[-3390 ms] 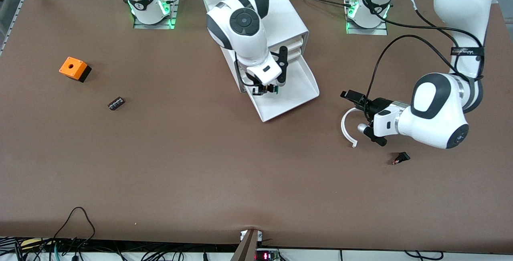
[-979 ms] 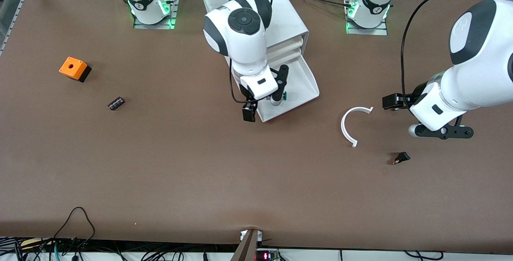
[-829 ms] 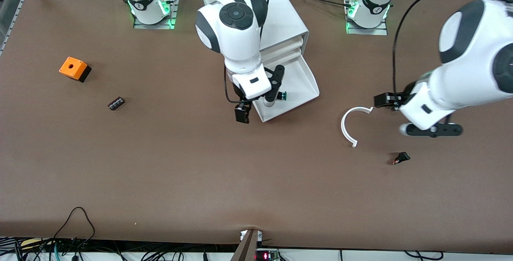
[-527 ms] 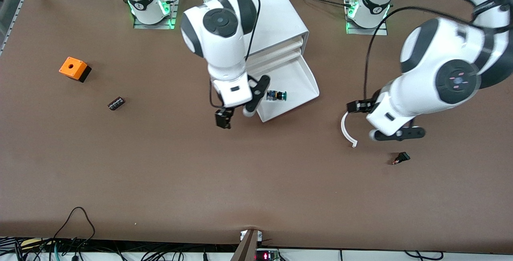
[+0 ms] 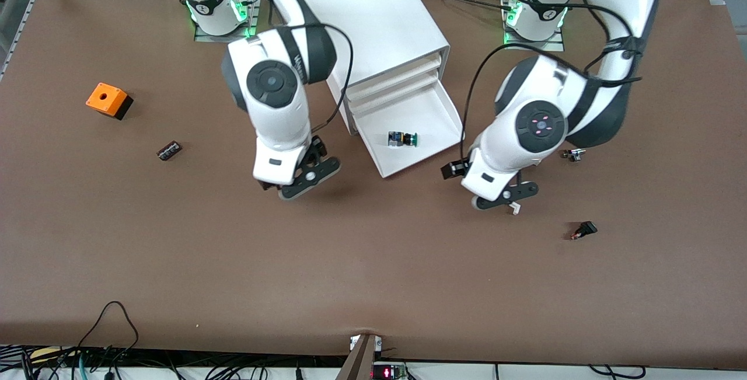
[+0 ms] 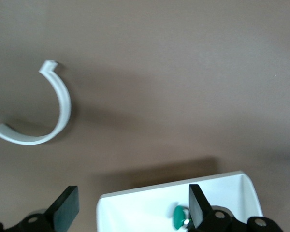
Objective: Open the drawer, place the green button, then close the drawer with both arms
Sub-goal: 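Raise the right gripper from the drawer while the left gripper reaches the drawer front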
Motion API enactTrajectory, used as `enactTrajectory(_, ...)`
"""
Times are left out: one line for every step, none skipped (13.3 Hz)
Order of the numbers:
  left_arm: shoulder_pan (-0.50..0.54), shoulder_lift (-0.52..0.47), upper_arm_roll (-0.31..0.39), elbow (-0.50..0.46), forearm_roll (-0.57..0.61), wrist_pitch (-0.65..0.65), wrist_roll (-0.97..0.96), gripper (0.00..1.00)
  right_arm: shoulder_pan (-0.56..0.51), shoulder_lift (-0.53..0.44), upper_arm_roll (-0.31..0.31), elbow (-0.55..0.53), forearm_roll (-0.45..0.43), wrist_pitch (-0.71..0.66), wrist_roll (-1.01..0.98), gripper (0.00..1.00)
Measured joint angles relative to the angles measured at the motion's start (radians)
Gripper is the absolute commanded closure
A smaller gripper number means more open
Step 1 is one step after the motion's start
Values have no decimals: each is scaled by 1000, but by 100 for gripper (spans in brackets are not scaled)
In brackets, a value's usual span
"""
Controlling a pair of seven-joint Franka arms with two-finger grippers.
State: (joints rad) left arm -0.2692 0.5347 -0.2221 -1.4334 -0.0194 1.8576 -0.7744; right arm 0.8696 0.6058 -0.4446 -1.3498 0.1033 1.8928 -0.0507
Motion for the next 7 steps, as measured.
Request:
enactTrajectory(-16, 15, 0, -8, 0, 41, -19, 1, -12, 0, 0, -19, 0, -10, 55, 0)
enactTrajectory(-32, 32, 0, -15, 1, 83, -43, 1, -31, 0, -1, -29, 0, -30, 100, 0)
enactTrajectory(-47, 46, 0, -23, 11, 122, -59, 1, -60, -2, -2, -31, 0, -46, 125, 0)
enactTrajectory(-58, 55, 0, -40, 39, 152, -71, 2, -98, -11, -3, -31, 0, -53, 133, 0)
enactTrajectory(-65, 60, 0, -62, 71, 176, -82, 9, -146, -27, -3, -31, 1, -58, 133, 0)
enactTrajectory(-69, 63, 0, -81, 89, 190, -88, 10, -200, -46, 2, -31, 1, -63, 132, 0)
enactTrajectory(-73, 65, -1, -93, 96, 196, -101, 10, -256, -65, 17, -31, 2, -69, 129, 0)
